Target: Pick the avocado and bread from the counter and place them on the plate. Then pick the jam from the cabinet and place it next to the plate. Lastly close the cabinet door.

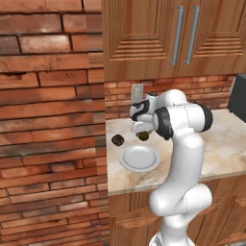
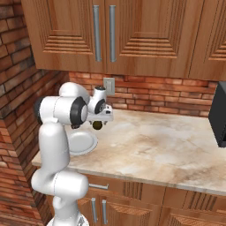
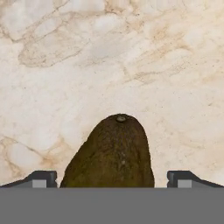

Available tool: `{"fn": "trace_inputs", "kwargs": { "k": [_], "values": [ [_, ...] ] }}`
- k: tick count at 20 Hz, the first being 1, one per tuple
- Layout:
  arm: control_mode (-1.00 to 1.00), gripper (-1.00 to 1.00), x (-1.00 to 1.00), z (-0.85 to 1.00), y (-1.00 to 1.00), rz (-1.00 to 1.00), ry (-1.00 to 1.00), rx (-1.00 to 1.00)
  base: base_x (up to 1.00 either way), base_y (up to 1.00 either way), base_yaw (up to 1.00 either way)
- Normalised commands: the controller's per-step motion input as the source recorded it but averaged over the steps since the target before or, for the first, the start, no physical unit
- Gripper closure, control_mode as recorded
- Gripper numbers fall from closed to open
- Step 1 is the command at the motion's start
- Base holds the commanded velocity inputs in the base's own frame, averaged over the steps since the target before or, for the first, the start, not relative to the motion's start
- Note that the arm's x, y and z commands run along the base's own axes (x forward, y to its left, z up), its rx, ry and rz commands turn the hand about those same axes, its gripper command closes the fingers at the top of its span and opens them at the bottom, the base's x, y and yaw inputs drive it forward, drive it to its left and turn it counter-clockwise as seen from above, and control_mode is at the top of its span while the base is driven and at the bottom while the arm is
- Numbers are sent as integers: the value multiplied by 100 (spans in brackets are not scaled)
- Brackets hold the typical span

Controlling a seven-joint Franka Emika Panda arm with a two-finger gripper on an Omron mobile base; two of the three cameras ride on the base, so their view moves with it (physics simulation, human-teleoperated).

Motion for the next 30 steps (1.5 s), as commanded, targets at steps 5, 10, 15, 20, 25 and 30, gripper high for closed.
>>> {"fn": "trace_inputs", "kwargs": {
  "k": [5,10,15,20,25,30],
  "values": [
    [-100,-100,14,-30,0,0,0,0,0,0,0],
    [-100,-100,0,-31,0,0,1,0,0,0,0],
    [-100,-100,0,-34,0,0,4,0,0,0,0],
    [-100,100,-35,-24,0,-6,9,0,0,0,0],
    [-100,100,-74,-4,0,-19,10,4,0,0,0],
    [-100,100,-27,9,0,-15,-2,1,0,0,0]
  ]
}}
